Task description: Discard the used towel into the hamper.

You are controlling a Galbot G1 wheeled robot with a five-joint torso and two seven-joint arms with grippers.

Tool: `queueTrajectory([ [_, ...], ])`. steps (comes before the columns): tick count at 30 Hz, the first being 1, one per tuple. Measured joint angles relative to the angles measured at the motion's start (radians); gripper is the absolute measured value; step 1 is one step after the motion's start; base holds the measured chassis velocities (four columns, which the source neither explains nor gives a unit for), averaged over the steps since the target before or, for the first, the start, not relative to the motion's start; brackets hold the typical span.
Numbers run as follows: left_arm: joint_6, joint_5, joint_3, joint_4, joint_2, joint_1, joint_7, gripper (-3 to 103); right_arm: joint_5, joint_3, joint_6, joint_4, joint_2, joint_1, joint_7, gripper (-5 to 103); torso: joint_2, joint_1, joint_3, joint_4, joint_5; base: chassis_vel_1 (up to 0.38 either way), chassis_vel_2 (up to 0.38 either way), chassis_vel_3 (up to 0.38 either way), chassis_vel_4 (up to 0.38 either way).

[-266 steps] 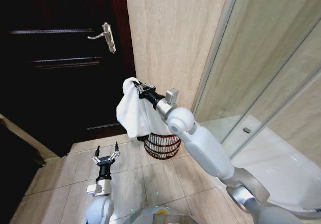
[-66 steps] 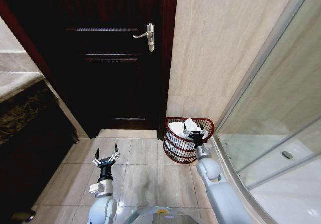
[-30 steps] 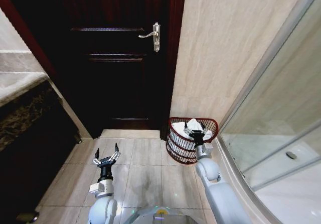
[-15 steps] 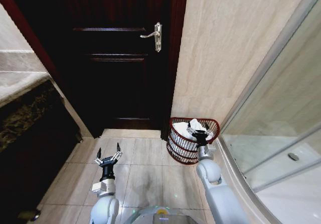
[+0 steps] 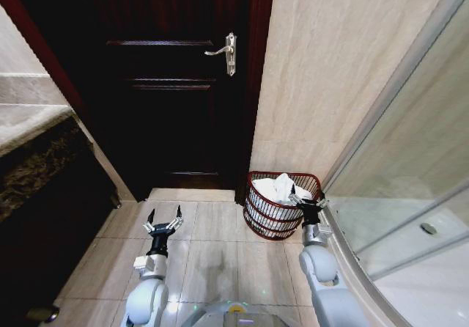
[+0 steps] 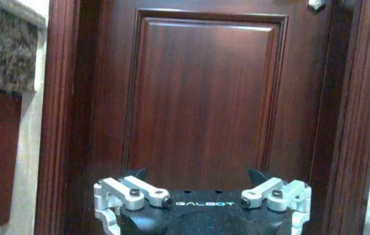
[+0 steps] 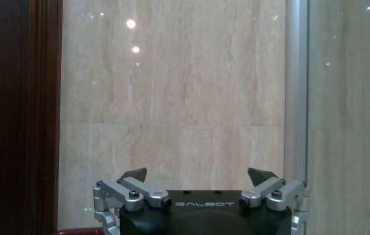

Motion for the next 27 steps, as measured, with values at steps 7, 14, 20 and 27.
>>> queueTrajectory([
  [7,0.048,0.047,0.000,-0.032,0.024,0.018,-0.044,100,-0.025,0.030,0.012,0.013,0.010,-0.024,0.002,100,0.030,0.011,0.018,0.0001,0.0001,0.000,0.000,0.000,0.000],
  [14,0.036,0.113,-0.001,-0.030,0.037,0.006,-0.057,100,-0.027,0.055,0.026,0.026,0.010,-0.048,-0.008,100,0.058,0.021,0.037,-0.0001,0.0000,0.000,0.000,0.000,0.000],
  [20,0.045,0.119,0.003,-0.046,0.043,0.000,-0.076,100,-0.026,0.049,0.024,0.037,0.012,-0.054,-0.011,100,0.086,0.031,0.054,0.0000,0.0000,0.000,0.000,0.000,0.000],
  [27,0.065,0.113,0.006,-0.064,0.047,-0.004,-0.094,100,-0.026,0.036,-0.001,0.052,0.013,-0.056,-0.013,100,0.115,0.043,0.072,0.0000,0.0001,0.000,0.000,0.000,0.000],
])
